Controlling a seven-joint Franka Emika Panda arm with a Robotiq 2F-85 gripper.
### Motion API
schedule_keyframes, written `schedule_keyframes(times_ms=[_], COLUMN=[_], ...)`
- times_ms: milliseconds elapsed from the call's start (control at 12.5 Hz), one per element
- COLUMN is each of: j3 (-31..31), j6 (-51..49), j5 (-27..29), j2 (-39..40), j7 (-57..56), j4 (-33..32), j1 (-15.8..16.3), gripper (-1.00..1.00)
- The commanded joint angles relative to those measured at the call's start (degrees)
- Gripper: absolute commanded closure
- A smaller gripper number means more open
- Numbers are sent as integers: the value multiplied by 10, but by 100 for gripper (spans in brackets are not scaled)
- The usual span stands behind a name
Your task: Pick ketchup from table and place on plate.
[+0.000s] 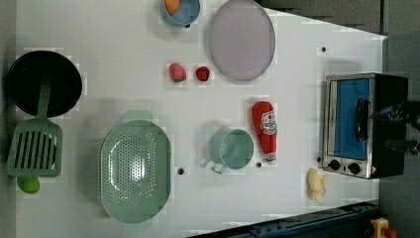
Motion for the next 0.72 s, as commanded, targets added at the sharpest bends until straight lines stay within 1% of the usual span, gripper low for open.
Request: schedule_keyframes(times_ms=[80,320,720], j3=[6,8,9], j6=[40,94,222], j5=[1,1,1], j2=[47,84,139], j7=[-64,-172,-418], j4=[-37,-75,-139], j1=[-7,-5,-2], gripper=[-100,-100,-100])
